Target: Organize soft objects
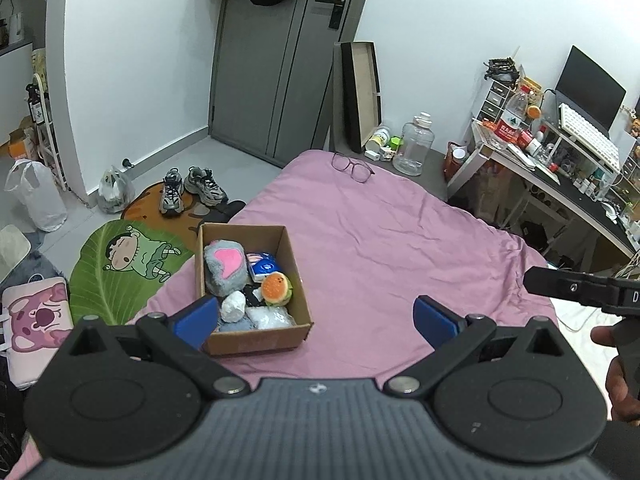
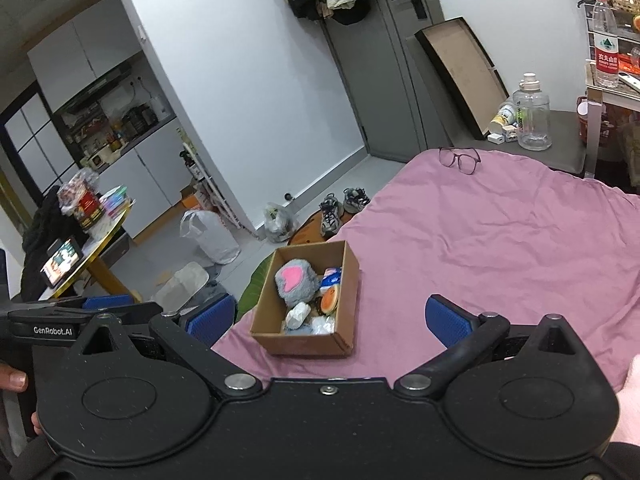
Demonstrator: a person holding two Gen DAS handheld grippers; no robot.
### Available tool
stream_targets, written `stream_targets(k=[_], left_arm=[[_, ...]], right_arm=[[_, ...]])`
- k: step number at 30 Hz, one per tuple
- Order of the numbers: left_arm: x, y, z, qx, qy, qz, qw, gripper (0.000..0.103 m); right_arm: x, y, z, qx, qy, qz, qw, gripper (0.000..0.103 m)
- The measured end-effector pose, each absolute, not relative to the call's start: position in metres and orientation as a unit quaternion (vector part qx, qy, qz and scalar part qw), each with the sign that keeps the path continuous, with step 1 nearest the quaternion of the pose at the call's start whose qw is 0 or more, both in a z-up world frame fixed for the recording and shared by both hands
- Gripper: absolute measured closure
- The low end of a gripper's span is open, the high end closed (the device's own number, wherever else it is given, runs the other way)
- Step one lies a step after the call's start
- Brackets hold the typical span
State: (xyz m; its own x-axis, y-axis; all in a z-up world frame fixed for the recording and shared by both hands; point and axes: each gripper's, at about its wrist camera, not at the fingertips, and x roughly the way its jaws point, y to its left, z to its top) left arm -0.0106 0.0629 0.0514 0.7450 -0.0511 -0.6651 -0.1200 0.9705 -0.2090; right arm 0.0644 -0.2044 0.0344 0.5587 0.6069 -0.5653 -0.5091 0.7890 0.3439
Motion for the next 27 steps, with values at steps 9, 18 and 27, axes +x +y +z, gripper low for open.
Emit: stream_targets(k=[9,18,27], left_arm=[[-0.035,0.045,0.055,-0.116,0.357,0.023,0.926,0.000],[-0.045,0.025,0.054,-0.117,0.362,0.013,0.925,0.000],[-0.049,0.013,0.054,-0.110,0.355,0.017,0.928,0.000]], right_arm=[[0.035,-0.200,0.038,0.048,0.356,0.336,0.871,0.000],[0.022,-0.209,0.039,0.045,0.359,0.324,0.874,0.000],[0.015,-0.210,0.038,0.034,0.356,0.327,0.875,0.000]])
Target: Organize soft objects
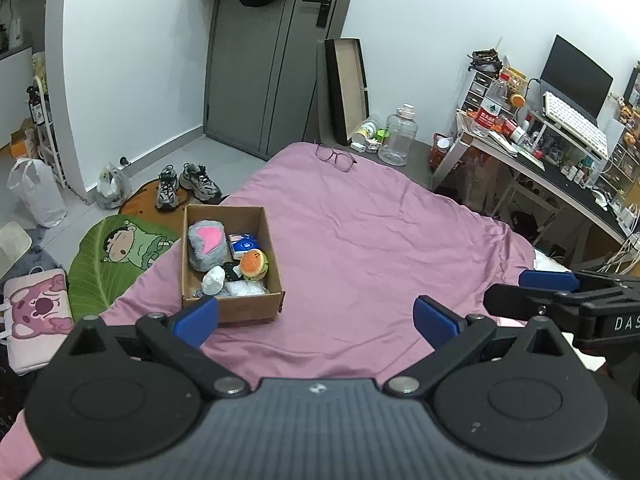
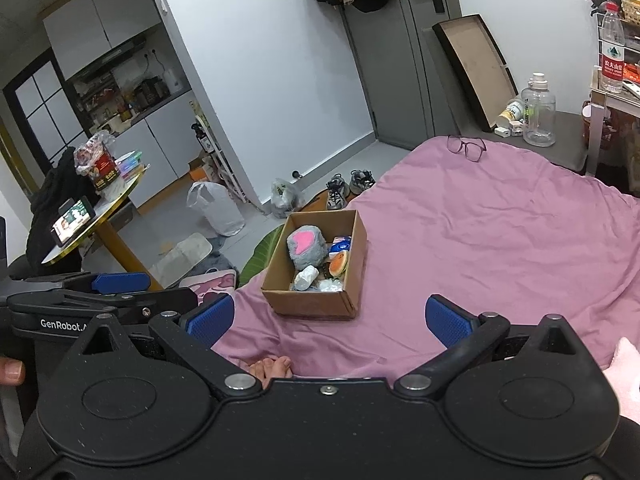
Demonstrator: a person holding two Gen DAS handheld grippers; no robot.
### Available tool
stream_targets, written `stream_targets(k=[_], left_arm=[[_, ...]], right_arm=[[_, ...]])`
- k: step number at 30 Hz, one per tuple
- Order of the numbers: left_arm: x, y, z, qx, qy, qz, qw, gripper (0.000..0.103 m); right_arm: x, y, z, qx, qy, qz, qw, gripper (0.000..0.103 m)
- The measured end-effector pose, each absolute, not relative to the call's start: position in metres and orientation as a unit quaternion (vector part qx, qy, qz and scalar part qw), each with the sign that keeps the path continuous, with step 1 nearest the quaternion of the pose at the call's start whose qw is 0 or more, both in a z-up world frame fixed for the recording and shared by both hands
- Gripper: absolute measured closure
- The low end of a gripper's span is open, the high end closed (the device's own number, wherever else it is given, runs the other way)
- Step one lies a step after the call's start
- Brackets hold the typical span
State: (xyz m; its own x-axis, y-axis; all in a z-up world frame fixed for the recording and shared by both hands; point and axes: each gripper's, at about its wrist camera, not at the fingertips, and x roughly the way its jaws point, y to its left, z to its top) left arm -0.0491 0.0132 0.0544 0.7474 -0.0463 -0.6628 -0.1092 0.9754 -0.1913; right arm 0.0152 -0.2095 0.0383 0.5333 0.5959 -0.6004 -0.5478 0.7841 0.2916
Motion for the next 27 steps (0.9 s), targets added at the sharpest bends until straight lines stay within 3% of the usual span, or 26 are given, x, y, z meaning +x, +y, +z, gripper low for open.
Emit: stream_targets(k=[27], left_arm=[[-0.0542,0.0111,0.0491,-0.106,0.350,0.026,0.930,0.000]], right_arm=[[0.0084,-0.2045,0.0335,0.018,0.357,0.321,0.877,0.000]])
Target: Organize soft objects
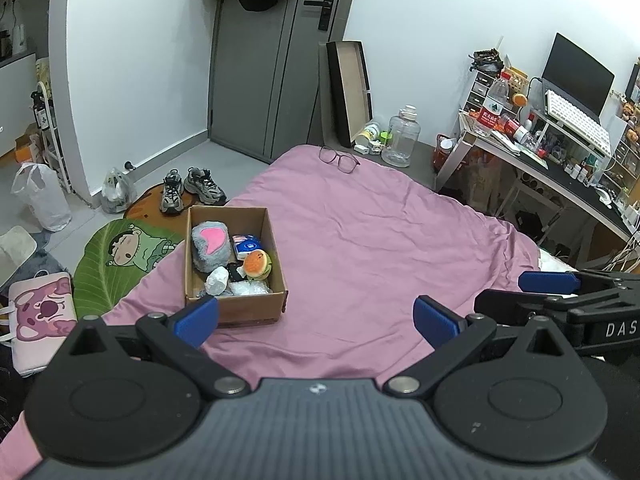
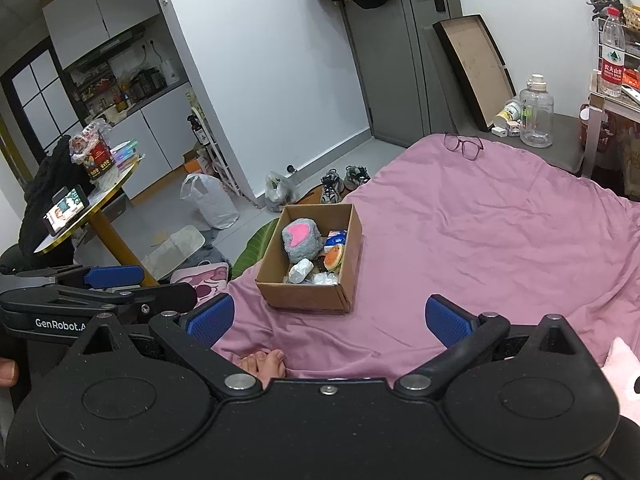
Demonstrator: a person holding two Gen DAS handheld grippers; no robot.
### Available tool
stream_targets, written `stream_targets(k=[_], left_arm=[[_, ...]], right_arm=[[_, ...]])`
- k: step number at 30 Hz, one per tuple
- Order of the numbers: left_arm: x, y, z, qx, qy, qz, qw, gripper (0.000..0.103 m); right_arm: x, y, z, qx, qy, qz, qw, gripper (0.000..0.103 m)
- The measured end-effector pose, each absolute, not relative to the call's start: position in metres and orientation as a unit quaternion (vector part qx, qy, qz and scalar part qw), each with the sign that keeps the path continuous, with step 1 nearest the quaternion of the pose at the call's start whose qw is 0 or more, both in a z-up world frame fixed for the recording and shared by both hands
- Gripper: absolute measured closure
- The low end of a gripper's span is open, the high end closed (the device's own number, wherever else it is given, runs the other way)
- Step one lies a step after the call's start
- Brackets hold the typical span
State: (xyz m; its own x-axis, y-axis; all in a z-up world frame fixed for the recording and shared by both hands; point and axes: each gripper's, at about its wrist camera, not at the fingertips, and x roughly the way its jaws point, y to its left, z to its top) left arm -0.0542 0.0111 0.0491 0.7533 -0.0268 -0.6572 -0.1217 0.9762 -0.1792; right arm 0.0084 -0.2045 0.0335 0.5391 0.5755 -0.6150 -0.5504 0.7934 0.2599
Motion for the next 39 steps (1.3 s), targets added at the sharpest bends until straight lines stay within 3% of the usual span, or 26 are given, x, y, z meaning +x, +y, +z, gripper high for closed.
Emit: stream_targets(k=[39], left_arm=[[-0.0536,0.0077,0.0502,-0.096,0.354,0.020,0.930,0.000]], right_arm=[[0.0046,-0.2003,0.0356,0.012,0.355,0.306,0.883,0.000]])
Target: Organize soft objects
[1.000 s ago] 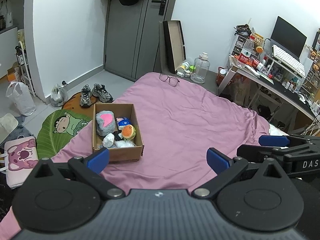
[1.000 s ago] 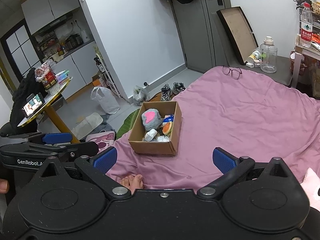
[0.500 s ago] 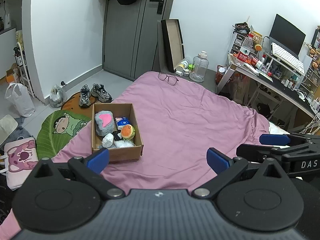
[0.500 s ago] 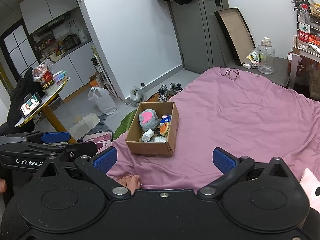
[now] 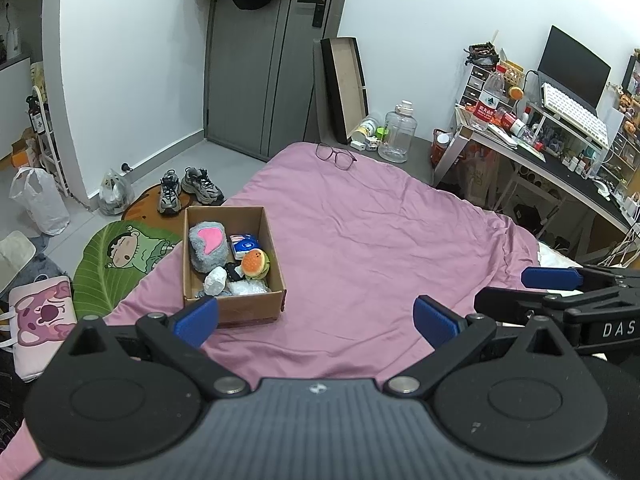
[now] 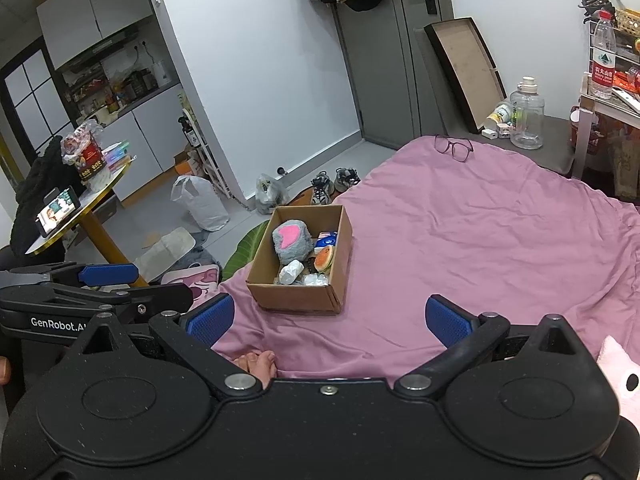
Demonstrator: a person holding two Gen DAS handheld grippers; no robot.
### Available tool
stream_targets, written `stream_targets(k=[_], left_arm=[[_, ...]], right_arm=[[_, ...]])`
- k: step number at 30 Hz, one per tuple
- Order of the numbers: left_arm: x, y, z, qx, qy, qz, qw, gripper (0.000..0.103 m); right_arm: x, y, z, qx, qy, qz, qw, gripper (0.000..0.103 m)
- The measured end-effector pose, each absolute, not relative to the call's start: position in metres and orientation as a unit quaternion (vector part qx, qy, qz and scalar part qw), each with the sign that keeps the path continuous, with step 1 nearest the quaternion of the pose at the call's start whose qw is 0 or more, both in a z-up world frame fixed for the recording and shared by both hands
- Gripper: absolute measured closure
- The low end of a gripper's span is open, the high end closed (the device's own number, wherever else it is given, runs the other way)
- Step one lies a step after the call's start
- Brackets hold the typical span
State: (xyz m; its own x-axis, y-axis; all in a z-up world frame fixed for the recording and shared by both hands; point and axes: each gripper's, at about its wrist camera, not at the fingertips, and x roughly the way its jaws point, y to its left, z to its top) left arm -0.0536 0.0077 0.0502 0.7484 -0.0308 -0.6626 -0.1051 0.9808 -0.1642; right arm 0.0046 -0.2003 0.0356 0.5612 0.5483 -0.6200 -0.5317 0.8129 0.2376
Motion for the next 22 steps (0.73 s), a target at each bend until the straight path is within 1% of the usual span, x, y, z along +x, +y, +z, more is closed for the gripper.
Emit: stream_targets(k=[22], left_arm=[[-0.041,0.014,0.038,-0.093,0.352,0.006,0.931,0.000]], right_arm=[[0.009,-0.199,0.030,0.012,0.357,0.313,0.880,0.000]])
